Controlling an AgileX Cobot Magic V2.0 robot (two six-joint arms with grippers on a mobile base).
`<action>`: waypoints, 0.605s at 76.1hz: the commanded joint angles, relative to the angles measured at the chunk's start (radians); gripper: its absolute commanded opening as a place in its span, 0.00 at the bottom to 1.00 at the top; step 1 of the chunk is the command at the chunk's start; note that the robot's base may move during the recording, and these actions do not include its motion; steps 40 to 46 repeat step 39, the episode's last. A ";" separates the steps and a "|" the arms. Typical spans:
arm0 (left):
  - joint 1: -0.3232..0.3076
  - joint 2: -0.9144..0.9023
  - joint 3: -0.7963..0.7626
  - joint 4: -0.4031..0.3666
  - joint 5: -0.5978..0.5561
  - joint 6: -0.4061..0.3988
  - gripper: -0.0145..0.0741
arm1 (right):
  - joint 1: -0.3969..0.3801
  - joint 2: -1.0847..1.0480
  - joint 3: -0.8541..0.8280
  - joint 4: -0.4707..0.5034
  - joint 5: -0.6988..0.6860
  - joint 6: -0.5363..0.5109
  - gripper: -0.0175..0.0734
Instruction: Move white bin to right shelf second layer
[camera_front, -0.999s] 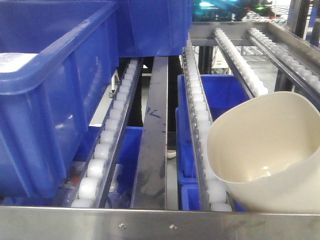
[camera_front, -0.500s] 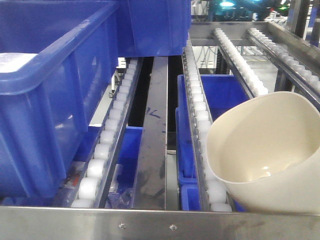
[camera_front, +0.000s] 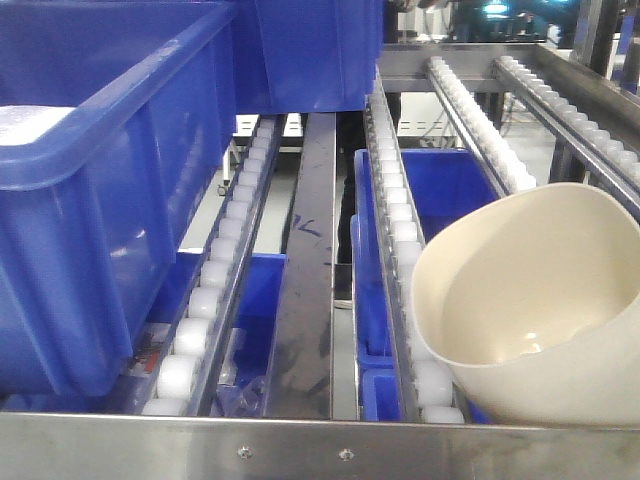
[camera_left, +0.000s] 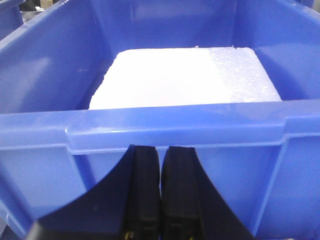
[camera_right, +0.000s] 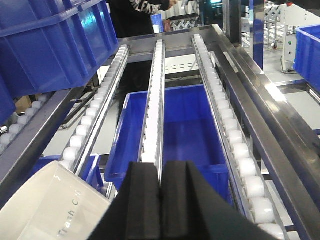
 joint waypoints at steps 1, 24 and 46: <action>-0.006 -0.014 0.037 0.000 -0.087 -0.005 0.26 | -0.006 -0.021 -0.016 -0.014 -0.091 -0.002 0.25; -0.006 -0.014 0.037 0.000 -0.087 -0.005 0.26 | -0.006 -0.021 -0.016 -0.014 -0.091 -0.002 0.25; -0.006 -0.014 0.037 0.000 -0.087 -0.005 0.26 | -0.006 -0.021 -0.016 -0.014 -0.091 -0.002 0.25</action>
